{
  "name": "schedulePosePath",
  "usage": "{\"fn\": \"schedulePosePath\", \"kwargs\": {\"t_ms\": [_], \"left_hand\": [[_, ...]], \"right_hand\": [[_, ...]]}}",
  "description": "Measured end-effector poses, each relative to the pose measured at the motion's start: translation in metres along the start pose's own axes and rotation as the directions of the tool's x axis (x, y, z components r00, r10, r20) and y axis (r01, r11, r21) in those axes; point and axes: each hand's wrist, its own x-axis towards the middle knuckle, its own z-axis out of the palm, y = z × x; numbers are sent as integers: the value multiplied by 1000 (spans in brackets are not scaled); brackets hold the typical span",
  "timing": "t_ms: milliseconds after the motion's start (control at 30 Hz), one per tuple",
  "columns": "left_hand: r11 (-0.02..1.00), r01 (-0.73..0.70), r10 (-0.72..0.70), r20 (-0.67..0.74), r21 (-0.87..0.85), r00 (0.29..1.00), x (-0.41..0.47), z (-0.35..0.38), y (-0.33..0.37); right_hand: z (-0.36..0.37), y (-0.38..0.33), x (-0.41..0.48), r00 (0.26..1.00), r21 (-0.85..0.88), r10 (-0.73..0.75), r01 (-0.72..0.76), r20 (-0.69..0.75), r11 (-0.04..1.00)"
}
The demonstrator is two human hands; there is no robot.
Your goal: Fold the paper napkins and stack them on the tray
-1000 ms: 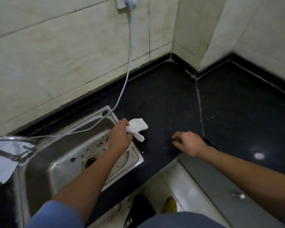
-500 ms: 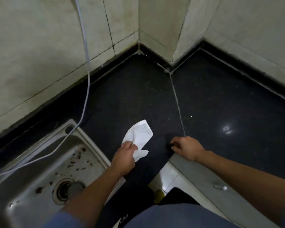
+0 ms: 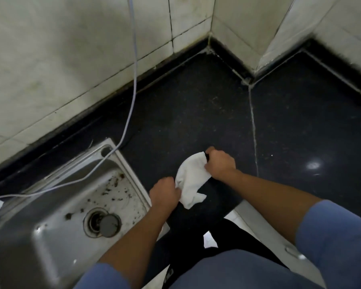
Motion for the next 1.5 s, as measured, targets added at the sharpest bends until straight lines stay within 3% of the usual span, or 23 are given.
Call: {"fn": "schedulePosePath", "kwargs": {"t_ms": [67,133,333,467,533,667,733,767,833,1000,1100,1200,1300,1400,1500], "left_hand": [[997,1,-1,-1,-81,1000,-2,-2,0],[962,28,-36,-24,-270,999,-4,-8,-3],[712,36,-109,-61,-701,992,-11,-34,-7],[570,43,-188,-79,-820,979,-5,-56,-9],[507,63,-249,-76,-860,966,7,-67,-9],[321,116,-414,-29,-940,910,39,-79,-3],[185,139,-458,39,-973,888,50,-74,0],[165,163,-466,69,-973,882,53,-68,0],[211,257,-485,127,-943,865,51,-49,-4],[393,418,-494,195,-819,847,24,-3,-2],[369,441,-473,243,-818,847,16,7,6],[301,383,-493,201,-873,847,21,3,6],[309,329,-486,149,-893,861,24,-7,10],[485,308,-461,60,-819,885,19,-10,11],[742,287,-371,-14,-606,929,4,-3,3]], "right_hand": [[-1,2,2,999,106,12,-17,49,994],[-6,10,1,997,221,-24,7,74,975],[-38,43,-11,984,466,-171,170,-40,868],[-63,40,-6,972,638,-213,228,-101,735],[-69,31,5,967,621,-229,250,-114,743],[-65,13,47,983,514,-150,185,-108,838],[-60,8,66,997,566,-63,76,-44,821],[-58,8,72,1000,616,-14,2,15,788],[-53,12,71,993,627,14,-87,120,775],[-32,38,39,971,560,-114,-24,209,828],[-22,45,30,985,584,-119,23,126,812],[-28,43,27,995,608,-97,101,-38,788],[-34,42,25,995,571,-70,95,-66,815],[-31,48,22,997,401,-75,60,24,914],[-31,58,9,984,-8,-179,180,21,984]]}}
